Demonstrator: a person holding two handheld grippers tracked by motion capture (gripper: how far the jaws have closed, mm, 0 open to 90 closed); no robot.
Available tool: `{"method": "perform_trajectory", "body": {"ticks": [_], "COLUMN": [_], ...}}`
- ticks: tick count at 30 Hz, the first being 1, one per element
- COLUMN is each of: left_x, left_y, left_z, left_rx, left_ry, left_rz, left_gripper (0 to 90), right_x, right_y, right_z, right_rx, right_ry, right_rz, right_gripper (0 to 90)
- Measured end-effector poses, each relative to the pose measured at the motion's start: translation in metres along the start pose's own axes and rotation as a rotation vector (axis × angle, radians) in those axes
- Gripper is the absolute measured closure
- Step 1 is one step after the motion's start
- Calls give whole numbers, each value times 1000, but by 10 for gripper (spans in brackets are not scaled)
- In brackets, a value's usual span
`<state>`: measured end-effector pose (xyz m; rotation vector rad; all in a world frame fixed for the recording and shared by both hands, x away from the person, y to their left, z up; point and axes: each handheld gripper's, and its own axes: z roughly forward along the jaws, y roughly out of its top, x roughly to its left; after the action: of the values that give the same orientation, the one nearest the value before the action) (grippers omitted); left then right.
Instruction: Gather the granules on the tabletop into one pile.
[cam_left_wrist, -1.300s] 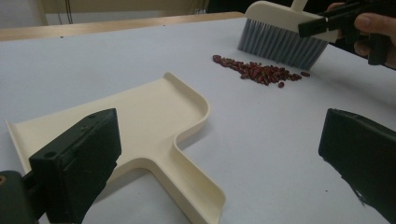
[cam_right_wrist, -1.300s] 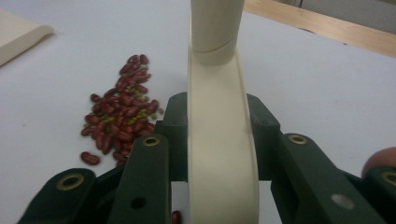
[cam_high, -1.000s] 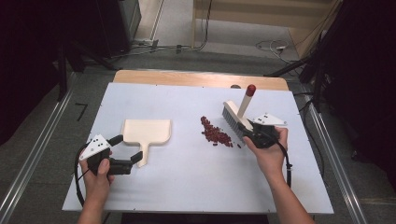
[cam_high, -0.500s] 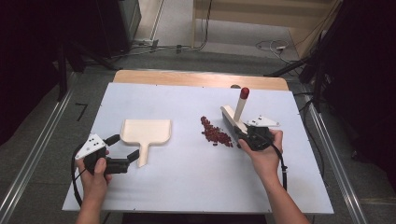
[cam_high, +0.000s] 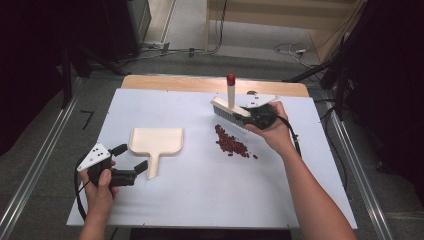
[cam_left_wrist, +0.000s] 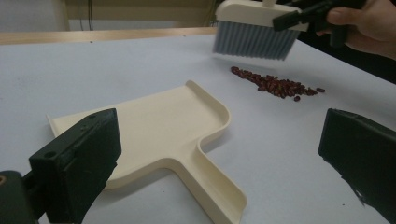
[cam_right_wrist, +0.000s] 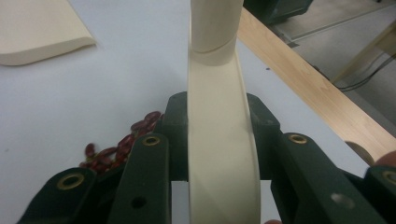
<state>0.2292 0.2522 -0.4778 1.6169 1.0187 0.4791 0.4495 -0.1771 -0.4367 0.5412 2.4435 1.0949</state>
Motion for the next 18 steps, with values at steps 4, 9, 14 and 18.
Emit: {"method": "perform_trajectory", "body": {"ticks": [4,9,14,18], "left_x": [-3,-4,-4,-5], "left_y": [1,0,0,1], "left_z": [0,2,1,2], "left_rx": [-2,5,4,2], "left_ry": [-9,-13,-15,-17], "left_rz": [5,9,8,8], "left_gripper": [0,0,0,0], "right_x": [-6,-4,5,10], "right_y": [5,-2,-8,-15], "right_z": [19,26,16,7], "right_rx": [-5,-25,-11,-16], "right_ry": [46,151,204,236], "right_rz": [-22,-20,-55,-72], "right_gripper": [655,655,655,655]}}
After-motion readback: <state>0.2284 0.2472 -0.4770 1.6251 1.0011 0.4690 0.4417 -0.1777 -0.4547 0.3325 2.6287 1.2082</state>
